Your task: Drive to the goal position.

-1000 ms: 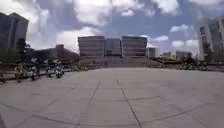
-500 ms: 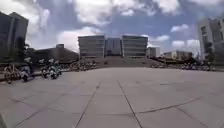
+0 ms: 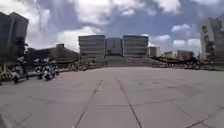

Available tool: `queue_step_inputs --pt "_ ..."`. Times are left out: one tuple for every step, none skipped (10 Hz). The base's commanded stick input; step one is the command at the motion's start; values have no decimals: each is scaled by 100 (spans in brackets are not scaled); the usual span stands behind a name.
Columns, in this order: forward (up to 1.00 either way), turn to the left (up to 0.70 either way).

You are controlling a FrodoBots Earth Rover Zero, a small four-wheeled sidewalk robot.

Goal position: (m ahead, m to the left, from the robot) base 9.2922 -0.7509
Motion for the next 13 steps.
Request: queue_step_inputs --pt "100 -10" --pt "100 -15" --pt "100 0" --pt "100 0" --pt "100 0" --pt "100 0" --pt "100 0" --pt "100 -8" --pt "100 -13" --pt "100 -1" --pt "100 -2" --pt "100 0" --pt "100 -1"
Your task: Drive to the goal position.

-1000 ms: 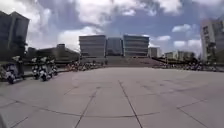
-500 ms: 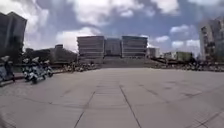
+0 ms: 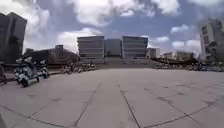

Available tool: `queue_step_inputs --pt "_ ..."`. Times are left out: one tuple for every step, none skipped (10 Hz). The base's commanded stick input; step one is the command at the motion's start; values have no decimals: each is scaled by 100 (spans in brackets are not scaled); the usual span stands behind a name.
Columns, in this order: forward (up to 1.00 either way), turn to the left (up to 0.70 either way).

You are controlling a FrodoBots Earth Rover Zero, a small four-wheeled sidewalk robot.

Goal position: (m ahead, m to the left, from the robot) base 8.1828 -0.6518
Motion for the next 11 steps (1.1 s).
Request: queue_step_inputs --pt "100 -2" --pt "100 0" --pt "100 -1" --pt "100 -11" --pt "100 -5" --pt "100 -9" --pt "100 -1" --pt "100 0" --pt "100 0" --pt "100 0" --pt "100 0"
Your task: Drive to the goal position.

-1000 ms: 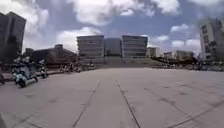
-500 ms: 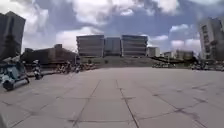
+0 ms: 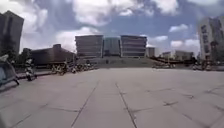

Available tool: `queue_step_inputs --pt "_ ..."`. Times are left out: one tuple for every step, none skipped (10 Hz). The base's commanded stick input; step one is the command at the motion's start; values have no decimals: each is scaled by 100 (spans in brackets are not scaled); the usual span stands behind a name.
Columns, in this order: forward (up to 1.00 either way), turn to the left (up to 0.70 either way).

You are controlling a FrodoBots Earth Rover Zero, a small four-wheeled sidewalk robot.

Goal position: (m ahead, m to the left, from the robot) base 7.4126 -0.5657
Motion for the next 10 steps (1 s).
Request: queue_step_inputs --pt "100 0" --pt "100 0" --pt "100 0" --pt "100 0" --pt "100 0" --pt "100 0" --pt "100 0" --pt "100 0" --pt "100 0" --pt "100 0"
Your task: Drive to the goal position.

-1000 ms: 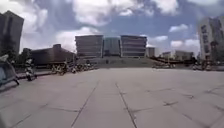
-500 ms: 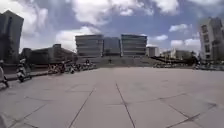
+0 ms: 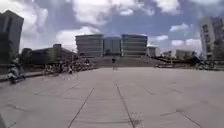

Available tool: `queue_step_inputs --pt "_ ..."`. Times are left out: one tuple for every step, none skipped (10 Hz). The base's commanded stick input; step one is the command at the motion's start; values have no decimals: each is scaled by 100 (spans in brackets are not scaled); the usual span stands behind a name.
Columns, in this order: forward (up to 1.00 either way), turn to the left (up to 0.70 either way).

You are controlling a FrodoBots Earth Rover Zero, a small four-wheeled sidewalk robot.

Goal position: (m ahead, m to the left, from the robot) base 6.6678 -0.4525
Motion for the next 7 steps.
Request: queue_step_inputs --pt "100 0" --pt "100 0" --pt "100 0" --pt "100 0" --pt "100 0" --pt "100 0" --pt "100 0"
